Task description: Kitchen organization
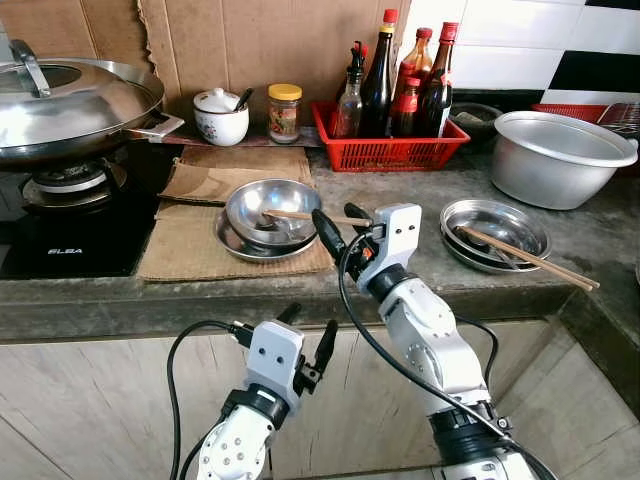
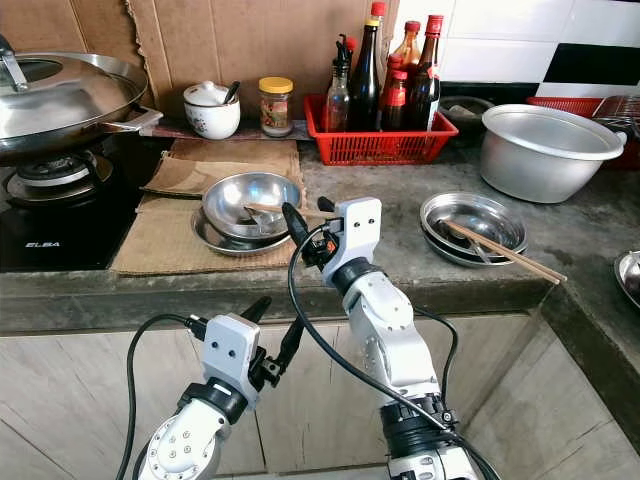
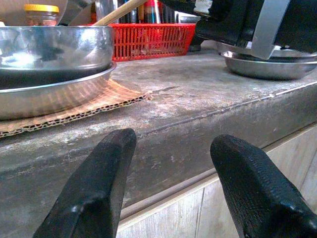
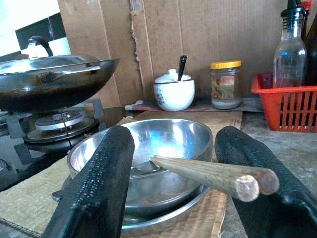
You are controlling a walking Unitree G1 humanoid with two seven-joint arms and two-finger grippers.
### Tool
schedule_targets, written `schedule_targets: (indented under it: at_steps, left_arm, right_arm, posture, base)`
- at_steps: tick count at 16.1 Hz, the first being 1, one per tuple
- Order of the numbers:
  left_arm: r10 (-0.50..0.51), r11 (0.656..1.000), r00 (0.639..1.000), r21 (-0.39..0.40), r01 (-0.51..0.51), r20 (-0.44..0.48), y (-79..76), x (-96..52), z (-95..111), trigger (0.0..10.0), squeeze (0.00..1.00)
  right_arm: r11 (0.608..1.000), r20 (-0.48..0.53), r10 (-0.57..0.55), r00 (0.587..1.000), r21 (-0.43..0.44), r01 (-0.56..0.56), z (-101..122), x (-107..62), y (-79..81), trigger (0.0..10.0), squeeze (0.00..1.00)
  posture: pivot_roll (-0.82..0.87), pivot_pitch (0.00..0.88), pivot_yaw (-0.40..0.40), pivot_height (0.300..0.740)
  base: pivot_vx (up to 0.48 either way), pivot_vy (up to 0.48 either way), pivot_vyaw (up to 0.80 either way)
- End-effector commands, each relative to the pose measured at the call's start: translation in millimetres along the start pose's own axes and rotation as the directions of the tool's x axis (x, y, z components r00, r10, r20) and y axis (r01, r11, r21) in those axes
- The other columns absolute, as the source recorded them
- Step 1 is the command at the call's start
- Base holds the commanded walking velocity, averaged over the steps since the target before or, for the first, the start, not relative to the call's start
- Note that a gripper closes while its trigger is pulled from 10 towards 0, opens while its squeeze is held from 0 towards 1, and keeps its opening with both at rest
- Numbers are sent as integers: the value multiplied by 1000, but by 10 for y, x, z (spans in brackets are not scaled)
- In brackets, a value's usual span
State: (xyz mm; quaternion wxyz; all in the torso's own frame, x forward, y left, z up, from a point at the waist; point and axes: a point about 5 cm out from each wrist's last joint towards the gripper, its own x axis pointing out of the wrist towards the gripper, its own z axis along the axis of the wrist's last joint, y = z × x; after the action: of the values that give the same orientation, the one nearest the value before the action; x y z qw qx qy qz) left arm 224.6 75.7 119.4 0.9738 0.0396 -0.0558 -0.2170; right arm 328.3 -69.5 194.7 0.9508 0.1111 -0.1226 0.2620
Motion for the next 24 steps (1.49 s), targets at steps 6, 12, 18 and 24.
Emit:
schedule_targets:
  at_steps: [6, 12, 18, 24]
  left_arm:
    - [-3, 1000, 1000, 6, 3, 6, -24, 10, -2, 10000, 0]
    - [2, 1000, 1000, 8, -2, 6, -10, 22, 3, 10000, 0]
    - [2, 1000, 1000, 11, -2, 3, -11, 26, 0, 10000, 0]
    - [0, 1000, 1000, 12, 0, 5, -13, 36, 10, 10000, 0]
  right_arm:
    - [1000, 36, 14, 999, -3, -14, 71, 82, 9, 10000, 0]
    - [1000, 37, 13, 999, -10, -13, 88, 99, -8, 10000, 0]
    - [1000, 43, 19, 999, -2, -19, 110, 98, -24, 0, 0]
    - [1000, 67, 7, 998, 13, -8, 183, 86, -64, 0, 0]
  posture:
    - [70, 0, -87, 740]
    - [66, 0, -86, 740]
    - [65, 0, -86, 740]
    - [65, 0, -85, 740]
  base:
    - [0, 0, 0]
    - [0, 0, 0]
    - [0, 0, 0]
    - [0, 0, 0]
